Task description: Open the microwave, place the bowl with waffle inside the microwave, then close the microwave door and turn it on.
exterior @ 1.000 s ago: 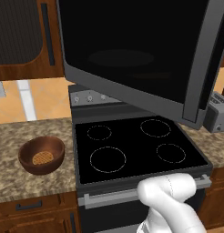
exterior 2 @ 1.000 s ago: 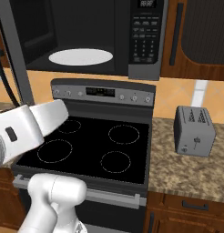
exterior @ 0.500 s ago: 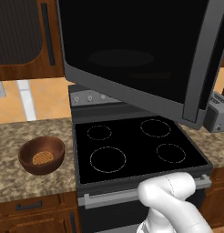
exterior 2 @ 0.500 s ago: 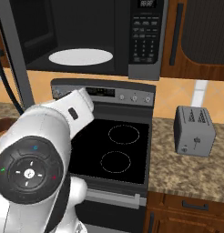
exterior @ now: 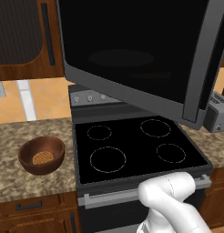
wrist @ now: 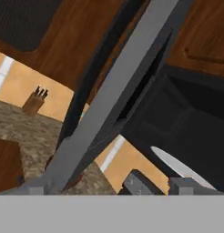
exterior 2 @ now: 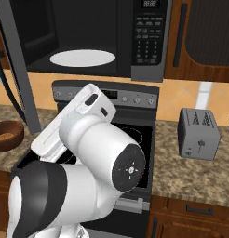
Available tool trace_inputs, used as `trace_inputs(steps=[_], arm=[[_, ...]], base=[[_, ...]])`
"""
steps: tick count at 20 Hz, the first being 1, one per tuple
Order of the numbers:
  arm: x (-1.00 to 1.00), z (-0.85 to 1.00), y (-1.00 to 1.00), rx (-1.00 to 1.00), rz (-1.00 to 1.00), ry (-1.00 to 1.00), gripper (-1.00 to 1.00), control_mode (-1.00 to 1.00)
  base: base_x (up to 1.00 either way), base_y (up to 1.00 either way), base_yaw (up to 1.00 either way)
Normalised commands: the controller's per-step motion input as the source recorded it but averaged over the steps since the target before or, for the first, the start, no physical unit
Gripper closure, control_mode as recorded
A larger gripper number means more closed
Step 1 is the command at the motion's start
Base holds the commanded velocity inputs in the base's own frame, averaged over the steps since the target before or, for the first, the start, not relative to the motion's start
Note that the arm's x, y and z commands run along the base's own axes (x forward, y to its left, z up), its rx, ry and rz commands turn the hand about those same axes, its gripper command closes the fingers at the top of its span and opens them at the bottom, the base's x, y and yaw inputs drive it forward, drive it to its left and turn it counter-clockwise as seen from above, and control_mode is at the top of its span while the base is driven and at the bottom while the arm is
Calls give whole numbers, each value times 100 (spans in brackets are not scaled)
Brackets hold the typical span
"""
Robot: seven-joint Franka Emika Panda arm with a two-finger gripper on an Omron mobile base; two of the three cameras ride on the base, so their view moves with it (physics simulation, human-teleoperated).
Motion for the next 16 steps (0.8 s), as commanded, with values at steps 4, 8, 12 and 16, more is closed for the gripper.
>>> trace_inputs(steps=[4,8,12,16], arm=[[61,0,33,0,17,-35,-100,-100],[39,0,44,0,16,-39,-100,-100],[20,0,53,0,21,-36,-100,-100],[38,0,32,0,46,-25,-100,-100]], base=[[0,0,0],[0,0,0],[0,0,0],[0,0,0]])
